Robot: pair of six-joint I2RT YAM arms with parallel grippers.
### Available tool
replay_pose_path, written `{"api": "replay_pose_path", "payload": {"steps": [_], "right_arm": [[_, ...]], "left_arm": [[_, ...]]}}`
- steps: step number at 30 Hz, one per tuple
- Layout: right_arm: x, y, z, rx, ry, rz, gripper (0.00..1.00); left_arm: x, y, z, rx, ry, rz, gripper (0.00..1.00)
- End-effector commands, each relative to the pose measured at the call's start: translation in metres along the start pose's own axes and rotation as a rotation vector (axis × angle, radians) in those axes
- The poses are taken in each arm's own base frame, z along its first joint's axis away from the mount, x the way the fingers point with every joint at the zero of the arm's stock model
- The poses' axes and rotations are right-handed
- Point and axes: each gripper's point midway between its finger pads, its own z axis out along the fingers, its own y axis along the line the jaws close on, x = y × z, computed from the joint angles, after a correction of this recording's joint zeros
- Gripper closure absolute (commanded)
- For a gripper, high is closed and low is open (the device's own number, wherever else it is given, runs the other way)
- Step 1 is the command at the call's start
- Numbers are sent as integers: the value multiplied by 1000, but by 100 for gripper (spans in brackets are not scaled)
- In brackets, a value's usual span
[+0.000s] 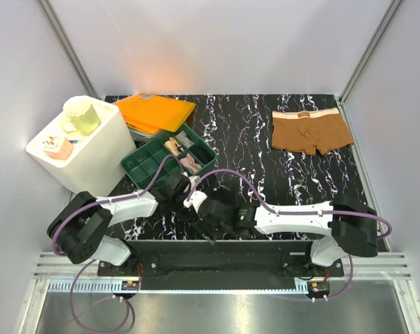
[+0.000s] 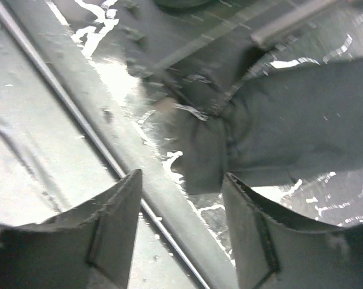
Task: Roll the underwear
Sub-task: Roll the underwear to the center of the board.
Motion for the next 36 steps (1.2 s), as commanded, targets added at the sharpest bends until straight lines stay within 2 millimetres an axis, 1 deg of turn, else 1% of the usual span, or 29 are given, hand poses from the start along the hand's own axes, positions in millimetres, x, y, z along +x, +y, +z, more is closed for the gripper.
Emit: {"api": "replay_pose_path", "payload": {"steps": [1,4,9,11,16,20,22,30,33,34,36], "right_arm": [[-17,15,-4,-34,-41,-41,40],[-6,16,6,-42,-11,-42,45],[10,9,19,-8,27,-50,48],[11,10,23,-11,23,-53,50],[21,5,33,16,50,-63,51],[29,-1,38,49,69,-53,51],[33,-5,41,67,79,-43,53],[54,-9,49,93,142,-7,68],[59,-7,49,83,158,-5,80],[61,-7,50,80,165,-6,86],[64,-3,49,52,176,-6,92]], "left_arm": [[10,19,-1,-75,30,-4,100],[10,18,-1,-76,28,-4,100],[10,18,-1,-74,31,-4,100],[10,18,-1,-74,31,-3,100],[10,17,-1,-72,32,-4,100],[9,17,-2,-71,31,-4,100],[10,17,-2,-71,31,-4,100],[9,16,-3,-68,30,-3,100],[10,16,-3,-68,32,-3,100],[9,15,-3,-65,28,-1,100],[9,15,-4,-65,28,-1,100]]}}
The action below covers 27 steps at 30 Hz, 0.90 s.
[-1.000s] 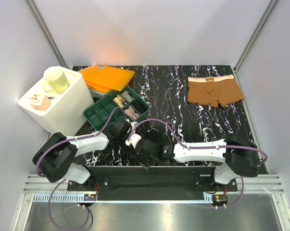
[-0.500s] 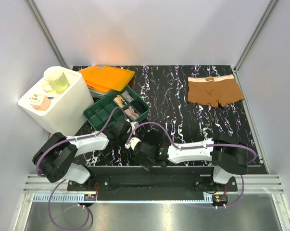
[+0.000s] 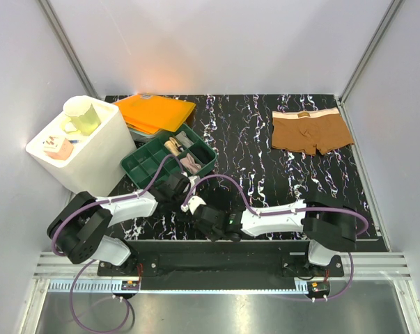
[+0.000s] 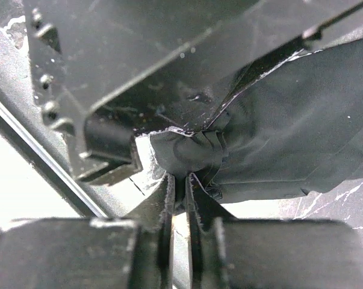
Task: Roll the underwear
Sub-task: Roll the underwear to the center of the board.
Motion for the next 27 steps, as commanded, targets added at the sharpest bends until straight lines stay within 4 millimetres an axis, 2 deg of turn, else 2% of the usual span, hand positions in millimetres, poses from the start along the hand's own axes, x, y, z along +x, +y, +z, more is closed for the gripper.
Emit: {"api": "replay_pose_path", "payload": {"steps": [1,2,3,7,10,11,15,16,21,24,26,27], "right_arm": [[39,5,9,-38,125,1,95],[39,10,7,-63,128,3,100],[40,12,6,-78,131,12,100],[32,26,-2,-167,120,49,100],[24,29,-8,-228,108,103,100],[25,33,-11,-265,114,125,100],[7,30,-19,-356,62,191,100],[4,24,-19,-362,55,216,100],[-4,23,-26,-475,65,262,100],[-11,23,-30,-547,77,291,100],[-15,24,-32,-593,85,309,100],[-15,19,-30,-595,91,330,100]], "left_arm": [[7,13,-4,-58,17,-1,100],[7,13,-4,-57,16,0,100],[5,12,-5,-54,9,-3,99],[-7,5,-16,-40,-44,-2,75],[-16,-2,-27,-38,-86,8,67],[-17,-3,-30,-39,-93,11,66],[-15,1,-38,-64,-100,9,63],[-17,2,-40,-70,-116,10,62],[-22,1,-50,-71,-169,36,61],[-29,-9,-58,-21,-235,66,61],[-37,-25,-66,54,-302,93,61],[-35,-25,-65,71,-312,92,61]]}}
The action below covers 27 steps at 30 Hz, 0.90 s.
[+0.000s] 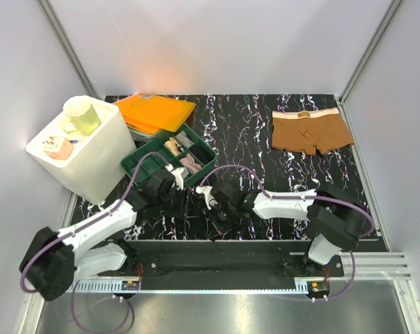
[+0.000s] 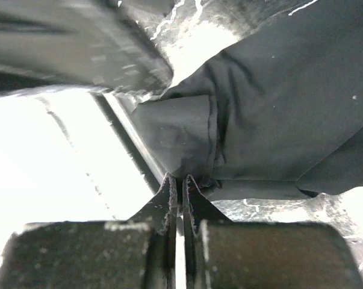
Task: Roll the underwear
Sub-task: Roll the underwear to the center of the board.
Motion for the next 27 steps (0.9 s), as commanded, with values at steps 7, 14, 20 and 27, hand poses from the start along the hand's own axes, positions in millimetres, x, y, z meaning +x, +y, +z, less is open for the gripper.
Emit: {"api": "replay_pose_path", "payload": {"steps": [7,14,20,27], "right_arm": [[-17,17,-6,-254,63,107,100],[-21,11,-7,-286,80,159,100],[-21,4,-7,-289,83,180,100],[-24,0,-9,-309,81,191,100]], "left_arm": [[-26,-37,-11,242,-238,98,56],[-33,-57,-12,397,-347,138,54],[-17,-59,1,438,-284,131,54],[8,-63,18,449,-193,160,53]]}}
